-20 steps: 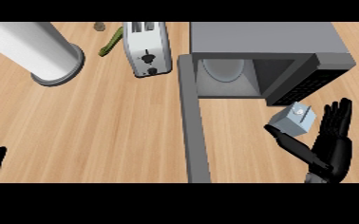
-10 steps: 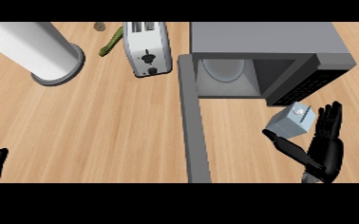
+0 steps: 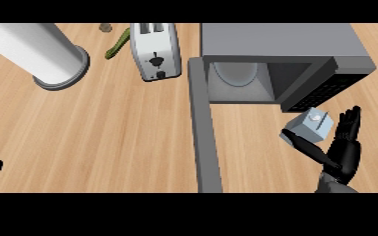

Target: Pick up the milk, place it into the microwave and close the microwave

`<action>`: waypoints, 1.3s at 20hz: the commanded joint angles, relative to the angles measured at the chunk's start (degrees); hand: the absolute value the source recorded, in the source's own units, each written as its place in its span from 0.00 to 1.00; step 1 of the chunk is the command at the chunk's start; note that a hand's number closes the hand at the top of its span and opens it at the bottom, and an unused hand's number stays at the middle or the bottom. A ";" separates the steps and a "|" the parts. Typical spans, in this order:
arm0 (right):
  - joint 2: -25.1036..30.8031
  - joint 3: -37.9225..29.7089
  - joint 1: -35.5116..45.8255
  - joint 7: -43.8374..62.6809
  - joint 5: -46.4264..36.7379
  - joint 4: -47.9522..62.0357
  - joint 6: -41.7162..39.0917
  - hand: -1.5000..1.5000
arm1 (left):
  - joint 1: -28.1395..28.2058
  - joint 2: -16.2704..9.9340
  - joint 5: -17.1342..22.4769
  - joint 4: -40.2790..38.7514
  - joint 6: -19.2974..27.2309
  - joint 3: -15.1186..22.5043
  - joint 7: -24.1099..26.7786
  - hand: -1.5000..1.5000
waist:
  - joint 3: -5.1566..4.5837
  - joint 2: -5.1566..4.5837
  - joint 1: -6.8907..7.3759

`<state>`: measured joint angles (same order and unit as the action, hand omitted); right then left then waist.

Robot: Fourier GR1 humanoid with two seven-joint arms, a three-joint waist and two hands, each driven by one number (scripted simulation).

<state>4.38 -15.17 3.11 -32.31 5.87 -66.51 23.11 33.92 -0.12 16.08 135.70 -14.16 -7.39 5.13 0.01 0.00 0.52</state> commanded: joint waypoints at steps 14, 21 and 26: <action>4.56 -2.05 4.69 -14.25 6.00 23.61 -25.45 0.00 | -1.06 -0.28 -0.65 -0.74 0.23 -0.05 0.25 0.00 | 0.14 -0.14 0.33; 5.52 -2.18 9.05 -17.15 4.93 23.69 -22.02 1.00 | -5.06 -1.49 1.95 -3.58 -0.19 -3.56 -1.64 0.00 | -0.01 0.00 -0.19; 1.83 -3.86 7.98 -18.94 3.38 17.55 -7.07 1.00 | -0.58 0.08 1.16 -2.11 -1.16 -0.28 -0.08 0.00 | -0.05 0.15 -0.35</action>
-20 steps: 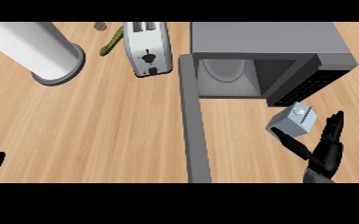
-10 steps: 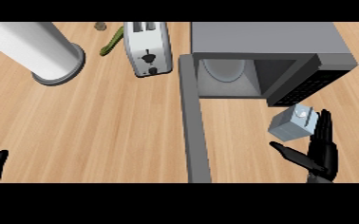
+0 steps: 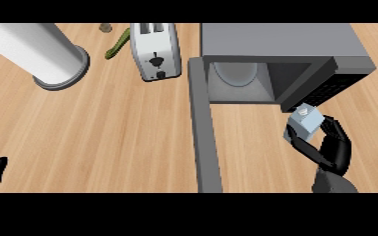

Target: Pick up the milk, place it into the microwave and close the microwave

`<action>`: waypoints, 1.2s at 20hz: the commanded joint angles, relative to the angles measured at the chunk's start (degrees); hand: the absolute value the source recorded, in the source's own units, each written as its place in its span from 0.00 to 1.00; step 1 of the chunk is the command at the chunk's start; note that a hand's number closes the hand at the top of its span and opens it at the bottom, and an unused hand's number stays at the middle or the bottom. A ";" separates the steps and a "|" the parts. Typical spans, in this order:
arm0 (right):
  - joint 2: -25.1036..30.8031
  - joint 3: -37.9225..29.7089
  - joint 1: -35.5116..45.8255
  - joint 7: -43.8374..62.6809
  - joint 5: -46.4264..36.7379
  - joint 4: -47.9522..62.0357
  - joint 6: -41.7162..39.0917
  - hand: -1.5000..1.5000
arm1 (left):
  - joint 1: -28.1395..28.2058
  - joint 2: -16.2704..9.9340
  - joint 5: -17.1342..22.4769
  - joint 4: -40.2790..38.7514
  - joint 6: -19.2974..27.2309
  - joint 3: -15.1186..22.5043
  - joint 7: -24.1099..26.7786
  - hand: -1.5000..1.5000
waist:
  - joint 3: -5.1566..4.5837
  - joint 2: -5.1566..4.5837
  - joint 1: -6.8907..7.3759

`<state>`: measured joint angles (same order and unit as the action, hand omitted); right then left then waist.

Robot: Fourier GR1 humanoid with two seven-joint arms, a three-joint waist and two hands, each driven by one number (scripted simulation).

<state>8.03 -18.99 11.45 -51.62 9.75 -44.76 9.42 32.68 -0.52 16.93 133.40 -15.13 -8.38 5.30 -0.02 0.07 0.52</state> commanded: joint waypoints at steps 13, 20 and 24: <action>3.98 11.84 -2.12 0.16 -1.62 -8.26 -21.59 1.00 | -1.02 -1.75 4.63 0.54 -0.82 -3.14 -2.32 0.00 | 0.03 -0.04 -0.40; 2.60 15.41 -4.98 9.89 0.63 -22.47 -24.45 1.00 | 0.86 -0.17 5.47 1.07 -2.17 -2.91 -2.54 0.00 | -0.01 0.11 -0.49; 0.14 18.14 -5.75 14.68 -3.29 -31.06 -17.01 1.00 | 4.34 0.51 5.35 1.16 -4.01 -4.02 0.74 0.00 | -0.01 0.13 -0.21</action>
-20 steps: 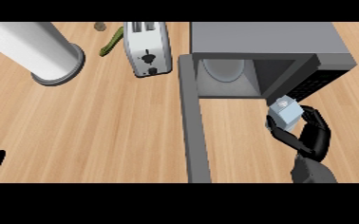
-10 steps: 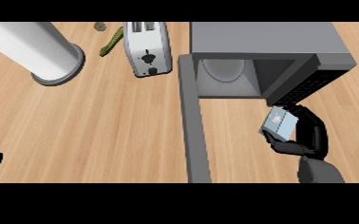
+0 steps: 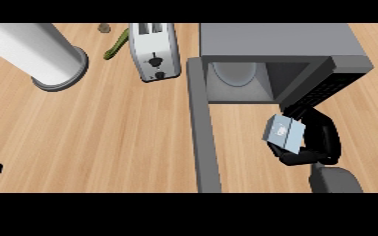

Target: Pick up the milk, place it into the microwave and close the microwave

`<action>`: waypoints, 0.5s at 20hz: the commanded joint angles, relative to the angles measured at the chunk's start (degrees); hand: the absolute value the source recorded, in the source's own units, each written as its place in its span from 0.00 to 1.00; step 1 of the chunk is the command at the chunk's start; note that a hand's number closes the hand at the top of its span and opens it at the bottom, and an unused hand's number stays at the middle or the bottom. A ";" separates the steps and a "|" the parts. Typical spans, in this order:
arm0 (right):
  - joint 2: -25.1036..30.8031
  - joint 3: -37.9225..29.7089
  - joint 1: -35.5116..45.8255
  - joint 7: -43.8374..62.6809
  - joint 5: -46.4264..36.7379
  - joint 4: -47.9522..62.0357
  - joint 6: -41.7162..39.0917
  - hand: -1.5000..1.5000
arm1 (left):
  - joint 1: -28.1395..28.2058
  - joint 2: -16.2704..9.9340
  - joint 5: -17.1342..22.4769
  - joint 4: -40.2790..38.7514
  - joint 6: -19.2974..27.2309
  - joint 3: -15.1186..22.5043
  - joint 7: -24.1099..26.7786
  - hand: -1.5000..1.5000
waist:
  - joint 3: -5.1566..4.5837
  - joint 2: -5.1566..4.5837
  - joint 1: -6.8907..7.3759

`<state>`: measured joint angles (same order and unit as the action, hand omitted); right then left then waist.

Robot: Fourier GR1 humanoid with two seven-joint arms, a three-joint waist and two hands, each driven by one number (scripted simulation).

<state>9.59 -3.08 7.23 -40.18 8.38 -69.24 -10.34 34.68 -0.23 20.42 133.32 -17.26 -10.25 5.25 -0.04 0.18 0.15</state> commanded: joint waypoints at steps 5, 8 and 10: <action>-3.14 3.74 5.97 13.49 -6.79 -9.23 11.37 1.00 | -0.68 -1.81 3.73 -3.74 -3.51 -5.38 1.40 0.00 | 0.00 -0.06 0.29; -5.99 4.70 11.15 15.44 -10.13 -4.21 15.87 1.00 | 2.96 0.21 0.38 -2.06 -3.88 -1.49 2.80 0.00 | 0.02 -0.11 0.76; -5.65 3.70 16.21 15.11 -11.01 1.44 15.90 1.00 | -1.48 -0.07 1.20 -3.61 -3.33 -3.18 0.44 0.00 | 0.04 -0.25 0.72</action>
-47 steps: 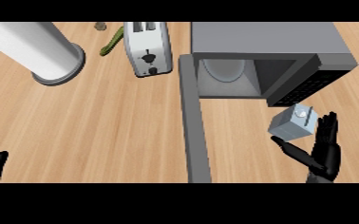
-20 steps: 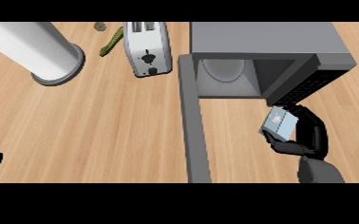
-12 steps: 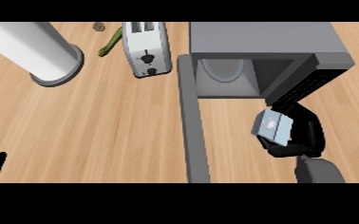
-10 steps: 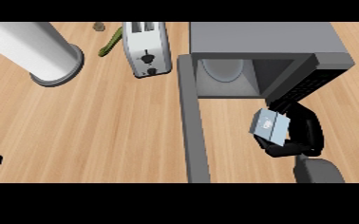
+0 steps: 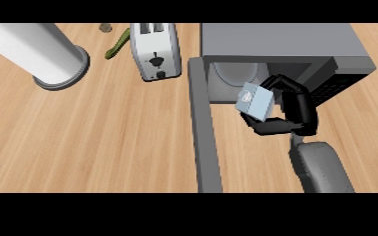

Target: Pick up the milk, place it into the microwave and close the microwave

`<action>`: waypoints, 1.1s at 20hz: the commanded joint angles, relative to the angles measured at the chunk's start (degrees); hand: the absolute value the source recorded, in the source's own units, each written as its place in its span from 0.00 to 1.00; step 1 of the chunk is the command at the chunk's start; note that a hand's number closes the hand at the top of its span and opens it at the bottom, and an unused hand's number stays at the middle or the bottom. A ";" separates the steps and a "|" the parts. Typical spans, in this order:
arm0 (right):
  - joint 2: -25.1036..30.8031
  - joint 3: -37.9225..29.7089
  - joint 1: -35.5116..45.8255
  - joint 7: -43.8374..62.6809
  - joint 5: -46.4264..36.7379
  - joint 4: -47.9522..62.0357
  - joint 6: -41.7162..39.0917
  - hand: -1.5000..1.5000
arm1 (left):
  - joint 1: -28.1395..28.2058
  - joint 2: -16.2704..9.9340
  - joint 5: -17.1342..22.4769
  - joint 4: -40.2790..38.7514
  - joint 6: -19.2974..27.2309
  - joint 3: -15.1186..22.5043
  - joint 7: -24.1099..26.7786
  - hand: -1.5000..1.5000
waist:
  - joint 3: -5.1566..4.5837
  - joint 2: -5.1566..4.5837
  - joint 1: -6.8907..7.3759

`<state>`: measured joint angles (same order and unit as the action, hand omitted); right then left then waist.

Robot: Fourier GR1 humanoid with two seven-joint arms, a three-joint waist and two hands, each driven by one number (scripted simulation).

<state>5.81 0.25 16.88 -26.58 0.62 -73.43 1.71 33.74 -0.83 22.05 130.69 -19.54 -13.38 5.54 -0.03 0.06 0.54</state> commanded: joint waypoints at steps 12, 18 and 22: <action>0.49 -5.15 24.12 0.42 -3.68 26.00 5.06 1.00 | -3.77 -0.56 0.42 -2.93 -1.97 -1.53 -0.61 0.00 | 0.07 -0.95 2.51; 0.38 -4.85 24.91 -3.34 -5.71 28.15 8.24 1.00 | -6.43 -1.39 1.03 -3.26 -1.61 -1.39 -1.56 0.00 | 0.08 -1.40 3.91; 1.11 -5.52 25.57 -4.55 -6.66 28.30 11.14 1.00 | -6.77 -2.11 1.72 -2.89 -2.37 -0.99 -2.14 0.00 | 0.05 -1.75 5.66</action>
<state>6.68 -5.59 29.67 -42.43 -2.88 -54.47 9.28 27.91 -2.62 23.69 127.13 -21.98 -15.25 4.44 1.03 1.14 1.52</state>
